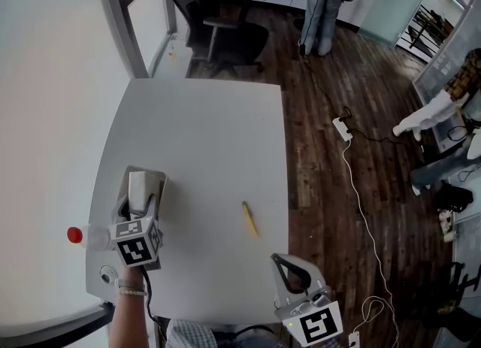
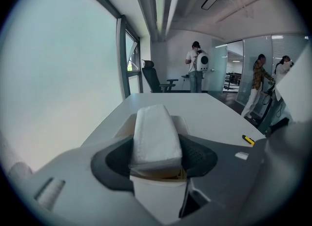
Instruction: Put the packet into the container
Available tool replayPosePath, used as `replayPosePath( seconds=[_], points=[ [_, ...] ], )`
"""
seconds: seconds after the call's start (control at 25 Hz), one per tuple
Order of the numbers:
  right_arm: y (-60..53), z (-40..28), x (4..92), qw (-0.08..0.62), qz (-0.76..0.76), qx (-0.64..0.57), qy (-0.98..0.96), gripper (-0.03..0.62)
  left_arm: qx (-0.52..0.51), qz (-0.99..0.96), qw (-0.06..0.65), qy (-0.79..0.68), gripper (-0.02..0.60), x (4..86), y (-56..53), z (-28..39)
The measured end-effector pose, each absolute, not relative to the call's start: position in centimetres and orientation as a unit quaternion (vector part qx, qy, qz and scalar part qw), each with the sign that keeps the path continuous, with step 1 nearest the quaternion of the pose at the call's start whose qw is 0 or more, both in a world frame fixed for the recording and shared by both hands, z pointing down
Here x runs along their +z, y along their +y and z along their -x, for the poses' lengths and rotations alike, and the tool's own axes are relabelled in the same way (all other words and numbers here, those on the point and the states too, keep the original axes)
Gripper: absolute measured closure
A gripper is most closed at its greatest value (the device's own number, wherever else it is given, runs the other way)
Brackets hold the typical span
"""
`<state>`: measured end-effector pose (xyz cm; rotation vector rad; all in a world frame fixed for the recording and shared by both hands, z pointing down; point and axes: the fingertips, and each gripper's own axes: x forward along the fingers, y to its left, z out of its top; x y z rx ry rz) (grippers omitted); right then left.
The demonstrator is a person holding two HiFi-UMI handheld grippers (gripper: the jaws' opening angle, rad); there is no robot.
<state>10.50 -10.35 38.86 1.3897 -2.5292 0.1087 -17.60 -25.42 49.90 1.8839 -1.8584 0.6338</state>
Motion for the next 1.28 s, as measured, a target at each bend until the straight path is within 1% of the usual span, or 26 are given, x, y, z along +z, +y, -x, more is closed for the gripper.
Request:
replayPosePath(
  seconds=[0.44,0.8,0.88,0.96,1.0,1.12,1.16,1.2,1.28],
  points=[
    [-9.5,-10.2,39.4,0.134,-0.473,0.043,-0.87,0.595,0.203,-0.686,0.206,-0.668,0.293,48.8,-25.2,17.0],
    [-9.3,-9.5,39.0,0.126,-0.473,0.034,-0.871,0.595,0.17,-0.691,0.186,-0.678,0.301,46.4,-24.5,17.0],
    [-9.1,-9.4,38.8,0.127,-0.471,0.034,-0.872,0.595,0.166,-0.684,0.187,-0.685,0.344,45.9,-24.2,17.2],
    [-8.8,-9.3,38.8,0.129,-0.47,0.033,-0.873,0.595,0.162,-0.676,0.187,-0.694,0.423,45.5,-23.8,17.6],
    [-8.8,-9.2,38.8,0.13,-0.469,0.031,-0.873,0.595,0.161,-0.674,0.186,-0.696,0.448,45.4,-23.7,17.8],
    [-8.7,-8.9,38.5,0.129,-0.468,0.027,-0.874,0.595,0.161,-0.675,0.177,-0.698,0.504,44.9,-23.3,18.0],
    [-8.6,-8.8,38.3,0.13,-0.468,0.026,-0.874,0.595,0.164,-0.677,0.173,-0.697,0.532,44.6,-23.2,18.1],
    [-8.6,-8.7,38.2,0.131,-0.468,0.026,-0.874,0.595,0.166,-0.679,0.169,-0.695,0.575,44.3,-23.1,18.1],
    [-8.6,-8.5,37.9,0.13,-0.467,0.021,-0.874,0.595,0.163,-0.689,0.167,-0.687,0.578,43.7,-23.1,17.8]
  ],
)
